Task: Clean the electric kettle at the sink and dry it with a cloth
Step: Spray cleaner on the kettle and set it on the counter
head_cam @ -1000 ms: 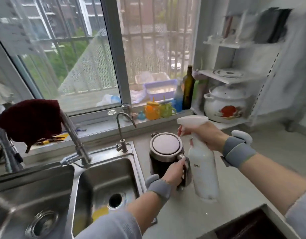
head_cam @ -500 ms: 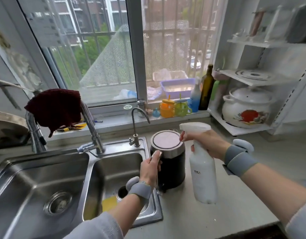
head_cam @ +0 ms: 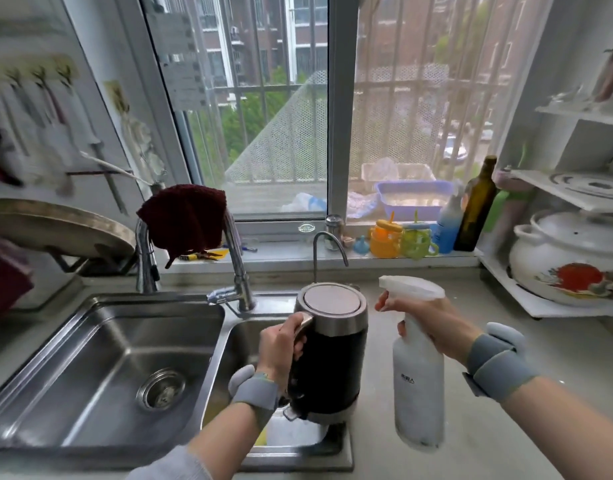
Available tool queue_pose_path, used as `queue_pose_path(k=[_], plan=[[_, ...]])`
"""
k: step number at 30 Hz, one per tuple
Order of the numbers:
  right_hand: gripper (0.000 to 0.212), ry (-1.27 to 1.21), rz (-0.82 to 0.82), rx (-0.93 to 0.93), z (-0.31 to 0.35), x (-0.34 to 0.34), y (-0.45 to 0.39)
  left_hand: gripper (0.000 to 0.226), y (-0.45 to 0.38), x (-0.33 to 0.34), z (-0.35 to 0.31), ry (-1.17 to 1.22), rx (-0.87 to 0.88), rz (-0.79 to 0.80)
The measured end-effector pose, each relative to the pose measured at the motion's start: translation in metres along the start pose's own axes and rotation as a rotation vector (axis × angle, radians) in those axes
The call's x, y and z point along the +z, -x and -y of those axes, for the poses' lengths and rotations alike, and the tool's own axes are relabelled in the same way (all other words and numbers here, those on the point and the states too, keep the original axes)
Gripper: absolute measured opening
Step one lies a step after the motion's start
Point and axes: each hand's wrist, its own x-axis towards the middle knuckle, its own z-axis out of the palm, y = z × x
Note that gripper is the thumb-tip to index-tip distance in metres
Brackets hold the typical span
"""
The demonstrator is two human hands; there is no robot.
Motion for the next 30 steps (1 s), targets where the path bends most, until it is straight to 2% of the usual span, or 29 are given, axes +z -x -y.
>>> queue_pose_path(k=[9, 14, 16, 18, 20, 23, 27, 30], plan=[[0.011, -0.033, 0.087, -0.047, -0.001, 0.044, -0.013, 0.033, -0.002, -0.056, -0.01, 0.104, 0.029, -0.141], [0.01, -0.04, 0.137, -0.076, 0.008, 0.062, -0.011, 0.041, 0.0, -0.075, -0.02, 0.088, 0.062, -0.136], [0.01, -0.045, 0.156, -0.086, 0.01, 0.065, -0.009, 0.042, -0.001, -0.081, -0.026, 0.04, 0.093, -0.08], [0.011, -0.025, 0.16, -0.097, 0.01, 0.067, -0.008, 0.034, -0.006, -0.087, -0.034, -0.086, 0.145, -0.006], [0.01, -0.018, 0.15, -0.102, 0.011, 0.068, -0.008, 0.018, -0.013, -0.09, -0.046, -0.268, 0.202, -0.003], [0.013, -0.021, 0.125, -0.095, 0.007, 0.066, -0.005, 0.025, -0.03, -0.092, -0.068, -0.546, 0.266, 0.044], [0.016, -0.008, 0.088, -0.072, -0.005, 0.062, -0.002, 0.049, -0.046, -0.085, -0.087, -1.014, 0.322, 0.143], [0.018, -0.021, 0.069, -0.062, -0.016, 0.064, -0.003, 0.05, -0.06, -0.079, -0.087, -1.233, 0.305, 0.132]])
